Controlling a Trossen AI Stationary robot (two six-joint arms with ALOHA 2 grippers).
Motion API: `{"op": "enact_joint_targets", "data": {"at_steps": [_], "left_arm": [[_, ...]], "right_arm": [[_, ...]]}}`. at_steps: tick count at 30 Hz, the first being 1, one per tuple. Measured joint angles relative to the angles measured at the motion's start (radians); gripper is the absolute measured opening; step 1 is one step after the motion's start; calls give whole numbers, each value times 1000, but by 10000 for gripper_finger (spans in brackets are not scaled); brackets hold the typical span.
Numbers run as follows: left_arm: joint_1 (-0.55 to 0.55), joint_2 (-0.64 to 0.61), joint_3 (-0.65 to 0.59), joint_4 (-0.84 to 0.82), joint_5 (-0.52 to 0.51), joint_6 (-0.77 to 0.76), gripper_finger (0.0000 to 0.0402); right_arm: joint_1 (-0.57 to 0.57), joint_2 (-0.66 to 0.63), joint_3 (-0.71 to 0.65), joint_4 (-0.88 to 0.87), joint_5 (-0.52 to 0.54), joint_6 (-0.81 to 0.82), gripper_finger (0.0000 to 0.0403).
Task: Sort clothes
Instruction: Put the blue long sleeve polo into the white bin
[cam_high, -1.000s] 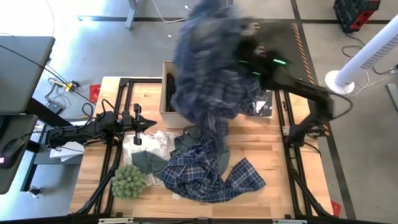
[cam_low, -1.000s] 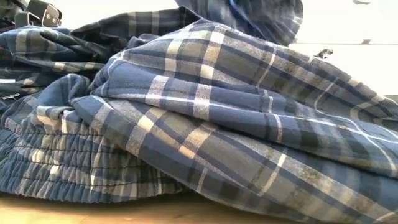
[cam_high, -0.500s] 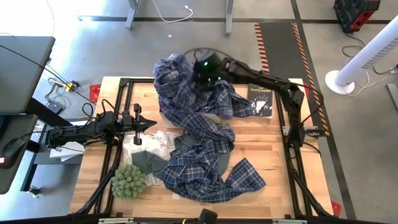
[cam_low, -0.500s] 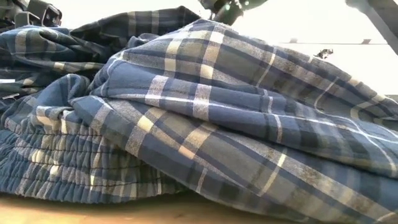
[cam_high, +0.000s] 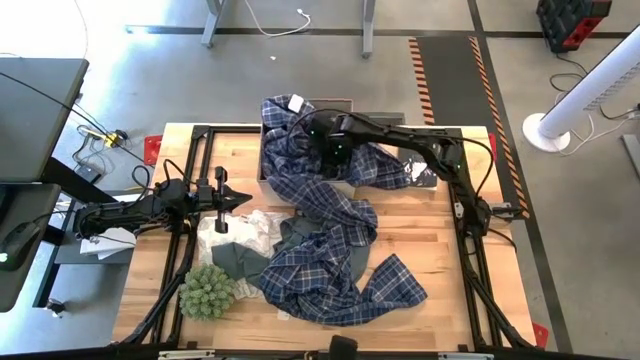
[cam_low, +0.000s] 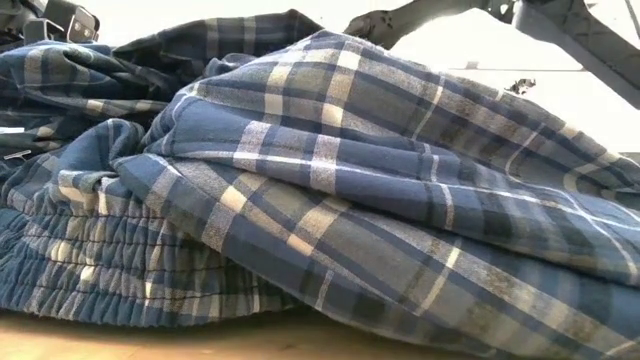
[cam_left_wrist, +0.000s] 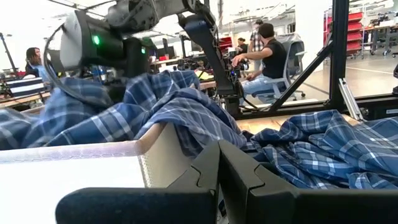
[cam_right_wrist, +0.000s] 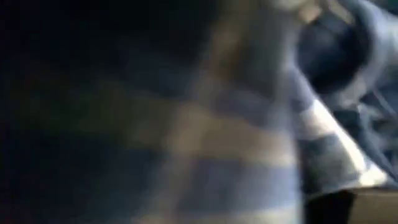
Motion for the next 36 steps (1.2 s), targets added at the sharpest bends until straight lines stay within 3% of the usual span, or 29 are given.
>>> {"op": "enact_joint_targets", "data": {"at_steps": [3,7,10,14,16,22,27,31,36], "left_arm": [[0,0,0,0,0,0,1],[0,0,0,0,0,0,1],[0,0,0,1,0,0,1],[0,0,0,1,-1,0,1],[0,0,0,0,-1,0,1],[0,0,0,0,0,0,1],[0,0,0,3,0,0,1],[0,0,0,2,0,0,1],[0,0,0,1,0,0,1]], "right_arm": [[0,-9,124,-122,79,0,129],[0,-18,358,-363,22,10,136],[7,-130,270,-343,-10,35,137],[8,-242,209,-224,59,73,138],[3,-263,183,-70,76,107,138],[7,-251,45,534,-192,81,138],[-17,-153,-110,918,-233,222,138],[-37,-43,-135,896,-344,313,138],[-53,53,-114,616,-378,365,138]]}}
